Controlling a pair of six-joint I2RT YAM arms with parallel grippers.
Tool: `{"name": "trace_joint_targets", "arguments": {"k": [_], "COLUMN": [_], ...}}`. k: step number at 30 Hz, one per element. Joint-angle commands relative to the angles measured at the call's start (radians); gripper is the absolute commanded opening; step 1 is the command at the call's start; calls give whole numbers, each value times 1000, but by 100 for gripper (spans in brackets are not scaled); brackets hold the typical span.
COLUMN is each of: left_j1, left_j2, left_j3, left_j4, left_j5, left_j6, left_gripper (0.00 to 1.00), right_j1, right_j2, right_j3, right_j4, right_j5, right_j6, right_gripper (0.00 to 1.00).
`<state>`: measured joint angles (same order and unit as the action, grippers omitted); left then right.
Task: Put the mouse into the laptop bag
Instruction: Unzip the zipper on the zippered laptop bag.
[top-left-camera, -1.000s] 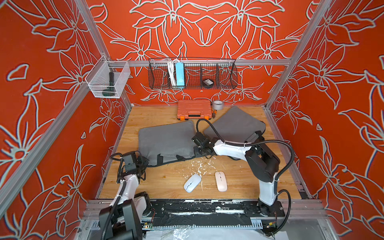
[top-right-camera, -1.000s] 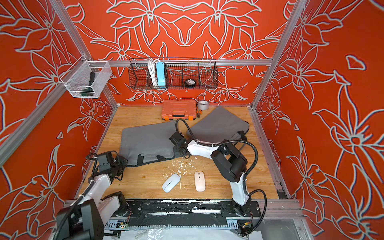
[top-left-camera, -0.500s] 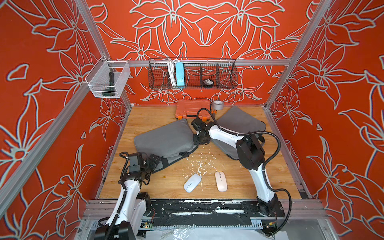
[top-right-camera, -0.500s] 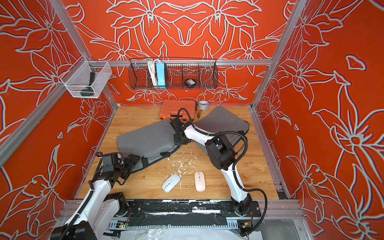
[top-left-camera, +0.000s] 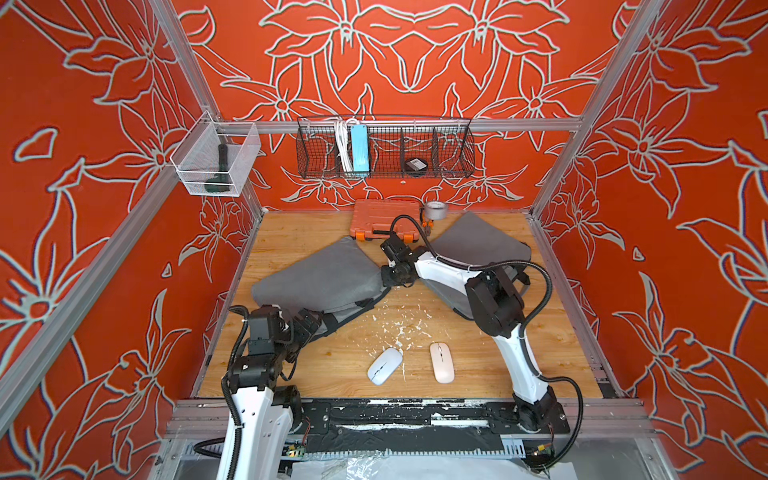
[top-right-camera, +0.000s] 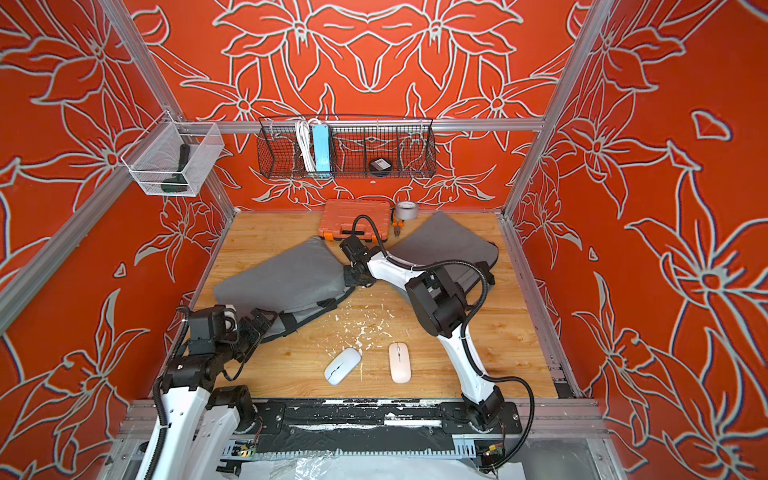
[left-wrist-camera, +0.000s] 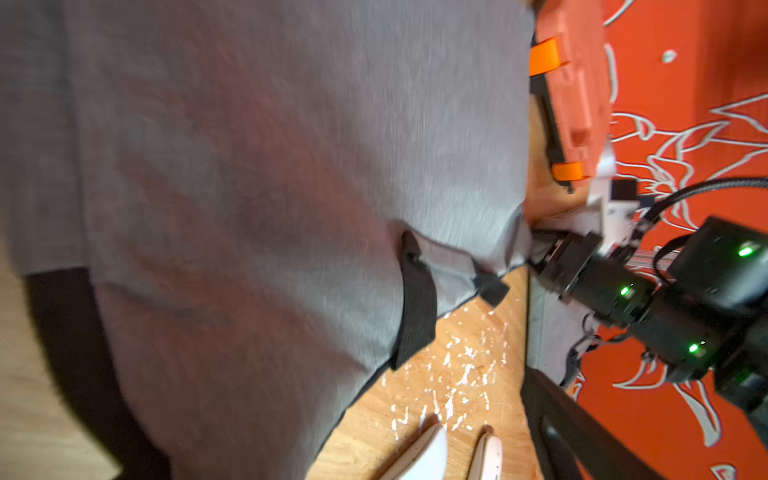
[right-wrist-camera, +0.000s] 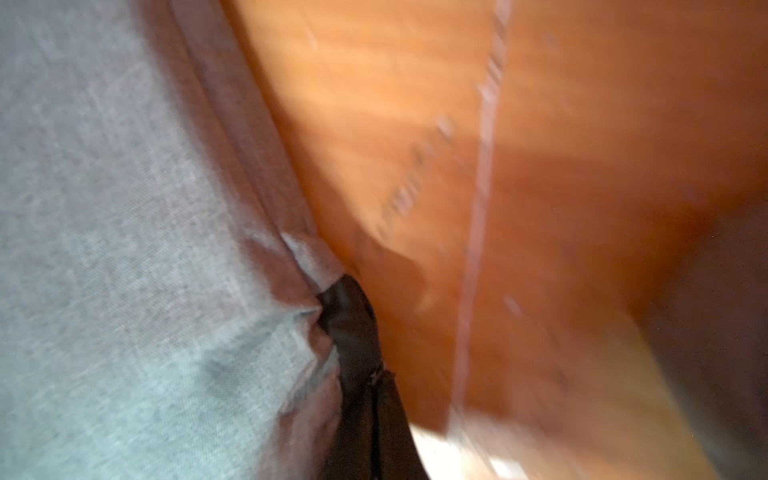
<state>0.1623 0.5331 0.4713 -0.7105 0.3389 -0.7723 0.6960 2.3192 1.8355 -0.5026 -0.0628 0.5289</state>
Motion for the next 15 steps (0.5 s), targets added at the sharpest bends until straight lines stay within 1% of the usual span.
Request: {"name": "trace_joint_targets", "arguments": {"k": [1,3,5,6,9,12,13,14,15], "left_j1": [-6,-6,-6,-6,-7,-7,-9,-8,-7], "left_j2": [60,84,97,106,154,152,143,132,118], "left_j3": [-12,-15,-28,-41,-38,-30,-21,-6,20], "left_j4": [-17,-3,37,69,77,75,58,33,-6], "left_j5": [-8,-2,49,102,167,236,240,218,164], "left_j6": [39,44,39,39,56,71,75,84,91], "left_gripper": [98,98,98,98,98,98,98,98,98], "right_j1": [19,19,20,20,12,-6,-10,-15,-24], "right_j2": [100,142,169,173,168,152,151,154,159], "right_j3": [121,208,276,300,321,296,291,293,302], "right_j4": [-49,-108,-157,-180,-228,-228,-228,-232,-243], "right_j5": [-5,10,21,43,124,134,142,147,150], "right_j6": [8,4,-7,-9,-9,3,7,9,11], "right_gripper": [0,0,0,0,0,0,0,0,0]}}
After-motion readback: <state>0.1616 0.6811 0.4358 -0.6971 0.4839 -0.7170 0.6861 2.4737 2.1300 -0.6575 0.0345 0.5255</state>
